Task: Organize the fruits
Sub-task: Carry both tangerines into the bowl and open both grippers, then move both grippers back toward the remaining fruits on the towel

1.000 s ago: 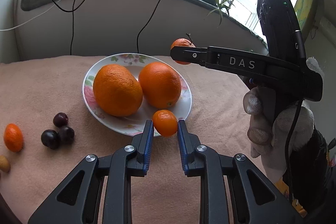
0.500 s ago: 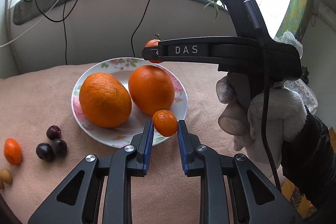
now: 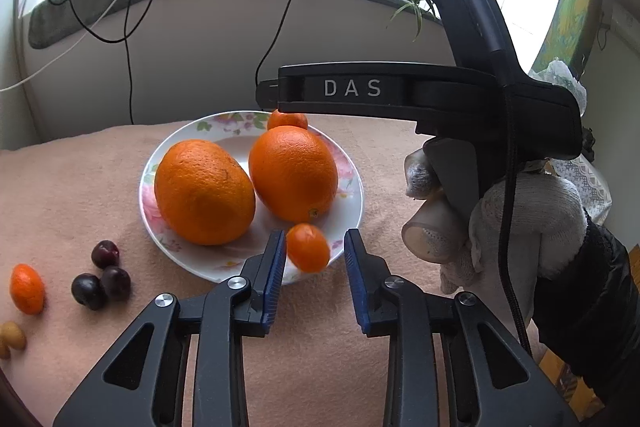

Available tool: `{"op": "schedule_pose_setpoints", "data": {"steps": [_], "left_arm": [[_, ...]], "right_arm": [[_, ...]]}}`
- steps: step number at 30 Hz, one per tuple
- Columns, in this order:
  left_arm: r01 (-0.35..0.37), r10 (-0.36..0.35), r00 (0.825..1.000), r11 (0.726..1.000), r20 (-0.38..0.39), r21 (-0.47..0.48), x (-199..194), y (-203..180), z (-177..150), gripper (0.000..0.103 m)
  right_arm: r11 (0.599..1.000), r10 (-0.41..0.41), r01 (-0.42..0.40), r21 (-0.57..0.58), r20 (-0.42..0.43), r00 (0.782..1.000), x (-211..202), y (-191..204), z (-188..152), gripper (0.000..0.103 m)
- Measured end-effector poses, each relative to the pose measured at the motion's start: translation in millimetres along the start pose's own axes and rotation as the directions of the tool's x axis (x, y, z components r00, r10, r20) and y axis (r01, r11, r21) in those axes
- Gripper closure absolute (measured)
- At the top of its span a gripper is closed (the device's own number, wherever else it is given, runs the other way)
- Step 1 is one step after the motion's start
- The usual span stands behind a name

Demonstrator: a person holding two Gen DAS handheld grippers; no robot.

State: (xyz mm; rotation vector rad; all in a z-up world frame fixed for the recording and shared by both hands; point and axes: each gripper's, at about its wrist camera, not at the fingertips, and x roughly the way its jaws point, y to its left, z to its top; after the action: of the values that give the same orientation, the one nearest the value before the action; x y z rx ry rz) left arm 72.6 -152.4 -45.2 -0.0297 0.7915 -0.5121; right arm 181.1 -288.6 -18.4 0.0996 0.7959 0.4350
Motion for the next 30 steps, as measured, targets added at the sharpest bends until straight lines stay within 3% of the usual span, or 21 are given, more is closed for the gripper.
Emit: {"op": "schedule_pose_setpoints", "data": {"steps": [2, 4, 10, 12, 13, 19, 30], "left_arm": [[0.001, -0.001, 1.0, 1.0, 0.001, -0.003, -1.0, 0.4, 0.0, 0.071], [0.0, 0.0, 1.0, 1.0, 0.009, -0.004, -3.4, -0.6, 0.0, 0.052], [-0.01, 0.01, 0.999, 1.0, 0.031, -0.004, -9.6, -1.8, 0.6, 0.034], [-0.011, 0.011, 0.999, 1.0, 0.03, -0.004, -11.5, -2.3, 0.6, 0.031], [-0.014, 0.014, 1.0, 1.0, 0.027, -0.005, -11.8, -2.6, 0.4, 0.028], [-0.027, 0.027, 1.0, 0.999, 0.014, -0.018, -15.1, -0.7, -2.1, 0.022], [-0.068, 0.071, 0.997, 0.996, 0.041, -0.053, -38.3, 11.5, -7.5, 0.022]], "right_arm": [[1.0, -0.001, 0.001, 0.005, 0.008, 1.0, -3.2, -0.7, 1.5, 0.029], [1.0, -0.003, 0.003, 0.01, 0.016, 1.0, -5.5, -1.0, 2.2, 0.024], [0.999, -0.007, 0.007, 0.033, 0.017, 1.0, -10.6, -4.3, 0.8, 0.022], [0.999, -0.01, 0.008, 0.042, 0.03, 1.0, -14.3, -5.2, -0.8, 0.011], [0.999, -0.01, 0.008, 0.044, 0.035, 0.999, -15.9, -5.3, -1.2, 0.011], [0.999, -0.015, 0.013, 0.045, 0.043, 0.999, -24.1, -2.4, -2.6, 0.011], [0.999, 0.007, -0.011, 0.052, 0.069, 0.998, -40.5, 10.2, -7.5, 0.011]]}}
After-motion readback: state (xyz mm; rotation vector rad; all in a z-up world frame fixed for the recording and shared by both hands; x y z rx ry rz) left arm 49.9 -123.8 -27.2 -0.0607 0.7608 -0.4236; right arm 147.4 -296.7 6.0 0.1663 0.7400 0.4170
